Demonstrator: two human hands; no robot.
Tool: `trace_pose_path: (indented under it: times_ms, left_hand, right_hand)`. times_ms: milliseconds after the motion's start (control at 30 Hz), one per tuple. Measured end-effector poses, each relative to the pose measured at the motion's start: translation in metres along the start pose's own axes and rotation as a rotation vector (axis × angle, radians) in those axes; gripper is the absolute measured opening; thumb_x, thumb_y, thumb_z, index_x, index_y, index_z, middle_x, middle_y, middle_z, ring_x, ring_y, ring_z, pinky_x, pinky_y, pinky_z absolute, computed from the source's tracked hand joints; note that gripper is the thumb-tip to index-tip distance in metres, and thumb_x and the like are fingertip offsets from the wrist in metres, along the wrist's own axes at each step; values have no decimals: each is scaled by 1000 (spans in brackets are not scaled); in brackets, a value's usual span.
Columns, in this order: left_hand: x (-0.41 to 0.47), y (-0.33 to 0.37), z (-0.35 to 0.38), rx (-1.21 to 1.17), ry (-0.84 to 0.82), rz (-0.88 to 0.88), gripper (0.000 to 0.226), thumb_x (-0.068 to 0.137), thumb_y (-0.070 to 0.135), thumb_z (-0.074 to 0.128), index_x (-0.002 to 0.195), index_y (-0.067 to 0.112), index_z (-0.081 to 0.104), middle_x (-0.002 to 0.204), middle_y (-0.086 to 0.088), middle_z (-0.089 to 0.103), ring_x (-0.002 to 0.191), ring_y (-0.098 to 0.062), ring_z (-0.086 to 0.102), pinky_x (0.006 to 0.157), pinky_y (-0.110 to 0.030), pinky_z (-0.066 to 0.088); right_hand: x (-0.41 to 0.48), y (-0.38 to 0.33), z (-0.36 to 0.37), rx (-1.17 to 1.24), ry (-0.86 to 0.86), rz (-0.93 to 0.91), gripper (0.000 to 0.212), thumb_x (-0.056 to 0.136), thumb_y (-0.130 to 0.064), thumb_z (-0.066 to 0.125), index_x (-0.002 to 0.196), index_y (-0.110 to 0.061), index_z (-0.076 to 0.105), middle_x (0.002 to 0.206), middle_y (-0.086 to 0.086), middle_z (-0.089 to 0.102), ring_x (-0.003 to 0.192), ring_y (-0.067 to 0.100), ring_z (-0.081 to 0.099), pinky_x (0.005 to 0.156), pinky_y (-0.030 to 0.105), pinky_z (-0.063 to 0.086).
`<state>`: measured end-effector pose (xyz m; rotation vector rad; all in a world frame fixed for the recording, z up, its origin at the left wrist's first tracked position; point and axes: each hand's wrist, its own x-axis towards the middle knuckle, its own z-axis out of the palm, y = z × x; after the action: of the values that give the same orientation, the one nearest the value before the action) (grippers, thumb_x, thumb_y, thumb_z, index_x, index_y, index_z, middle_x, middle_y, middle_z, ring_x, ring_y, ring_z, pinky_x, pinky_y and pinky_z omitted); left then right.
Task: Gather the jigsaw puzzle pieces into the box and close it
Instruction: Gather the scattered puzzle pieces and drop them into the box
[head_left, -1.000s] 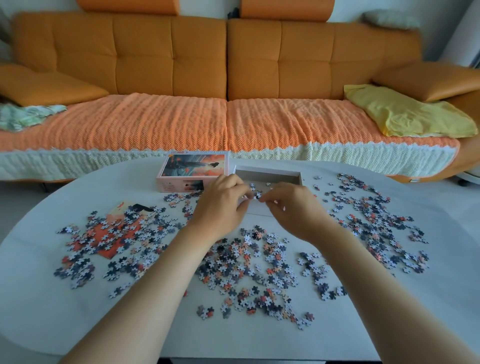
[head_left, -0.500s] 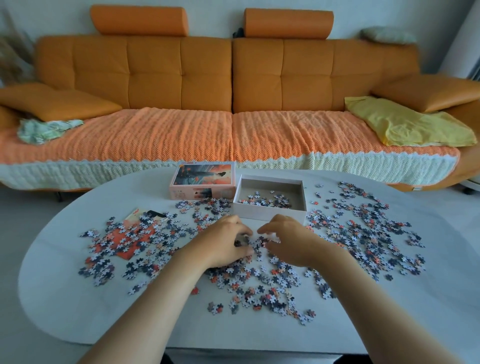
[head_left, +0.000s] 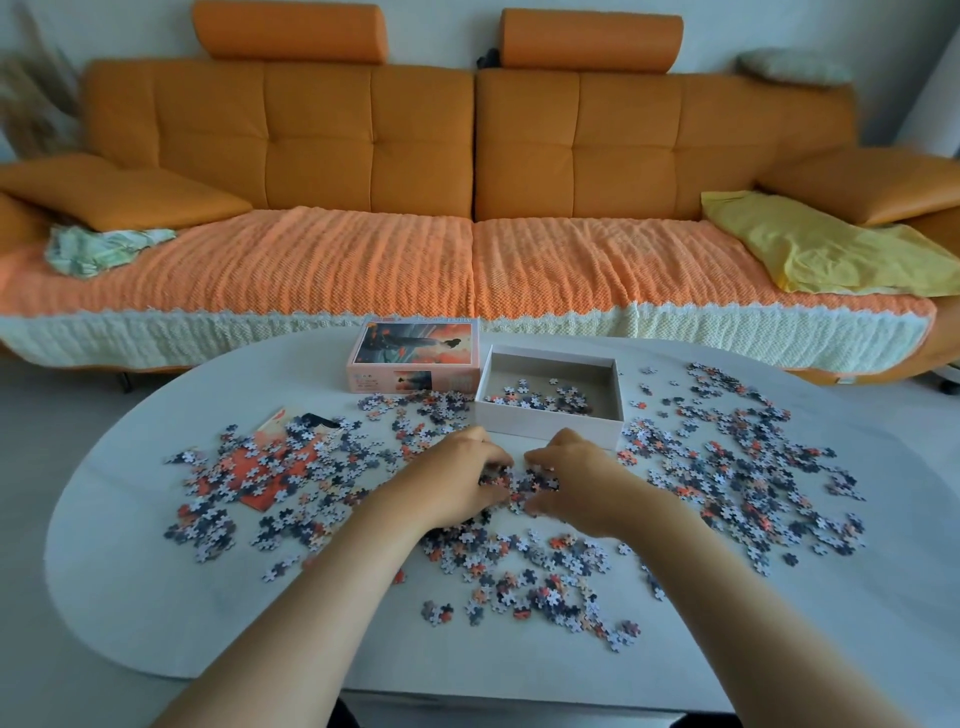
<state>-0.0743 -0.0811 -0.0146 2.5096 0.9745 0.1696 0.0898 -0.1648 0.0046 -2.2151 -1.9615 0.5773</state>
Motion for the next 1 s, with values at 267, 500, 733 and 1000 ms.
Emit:
trace_pose_path:
  times_ms: [267,500,733,1000]
  left_hand:
    - [2,4,0,-60,71,26,13,86,23,71,98,25,67,100,8,58,86,-7,56,77,-22,45]
    - [8,1,-1,-215,71,-37,10,82,20,76,91,22,71,85,12,66,77,-1,60,65,-16,46]
    - [34,8,-19,-376,163,-12,8,82,19,77,84,24,71,82,10,70,79,-7,64,74,-26,51]
    - [81,5,-27,-243,530,76,11,86,11,71,94,19,73,89,7,66,79,-3,58,72,-16,46]
  right_hand:
    - [4,-10,2,64,66,-6,26,81,-27,75,106,-20,73,102,2,66,86,20,63,76,31,54]
    - [12,-1,-2,229,92,56,19,76,-23,79,94,-19,75,90,-6,69,68,7,58,54,11,42]
    - [21,8,-30,354,212,53,7,77,-19,80,77,-22,73,66,-3,72,61,11,70,63,24,58]
    - [54,28,-46,271,661,17,9,82,-14,74,90,-17,76,81,-2,68,66,12,63,59,14,48]
